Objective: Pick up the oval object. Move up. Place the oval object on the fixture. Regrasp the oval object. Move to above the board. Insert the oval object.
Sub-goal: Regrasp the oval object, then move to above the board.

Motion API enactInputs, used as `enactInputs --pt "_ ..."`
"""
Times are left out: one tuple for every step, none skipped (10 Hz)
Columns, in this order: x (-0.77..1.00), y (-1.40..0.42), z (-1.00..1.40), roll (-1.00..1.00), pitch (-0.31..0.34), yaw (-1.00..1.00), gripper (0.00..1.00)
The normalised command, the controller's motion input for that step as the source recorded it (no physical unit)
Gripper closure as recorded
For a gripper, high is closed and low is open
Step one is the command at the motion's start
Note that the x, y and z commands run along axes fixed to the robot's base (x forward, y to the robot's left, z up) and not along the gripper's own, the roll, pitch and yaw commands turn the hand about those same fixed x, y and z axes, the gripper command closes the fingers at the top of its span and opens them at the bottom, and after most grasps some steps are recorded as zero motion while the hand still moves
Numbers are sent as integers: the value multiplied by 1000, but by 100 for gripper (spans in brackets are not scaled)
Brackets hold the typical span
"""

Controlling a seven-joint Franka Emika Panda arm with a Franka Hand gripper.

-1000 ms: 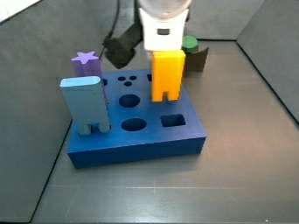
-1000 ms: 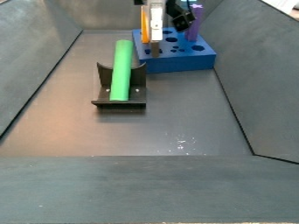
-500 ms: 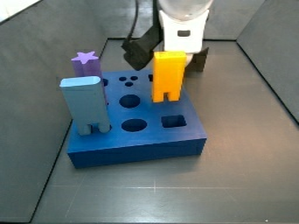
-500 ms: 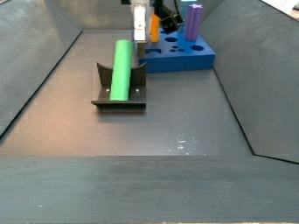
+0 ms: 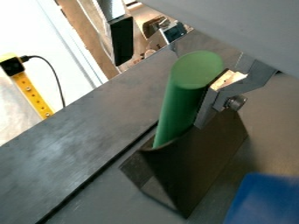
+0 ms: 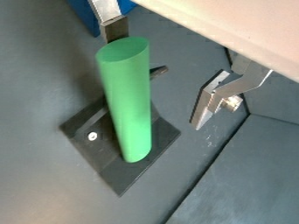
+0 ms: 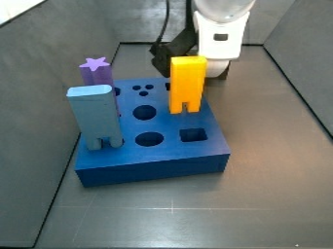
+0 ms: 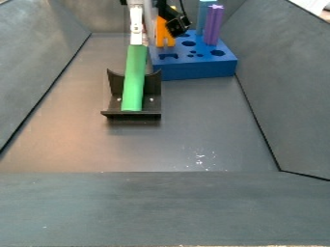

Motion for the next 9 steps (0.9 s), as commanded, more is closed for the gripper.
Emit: enactInputs --pt "270 -5 -30 62 140 26 0" --pt "193 -6 -24 68 148 42 0" --pt "0 0 0 0 0 0 100" --pt "-115 220 1000 -1 -108 -422 100" --pt "-116 220 1000 -3 -106 -424 100" --pt "-122 212 1000 -45 -61 -388 100" --pt "-119 208 1000 -74 -8 -343 100" --pt "-117 207 1000 -84 48 -302 100" --pt "-116 202 1000 -72 105 -234 100"
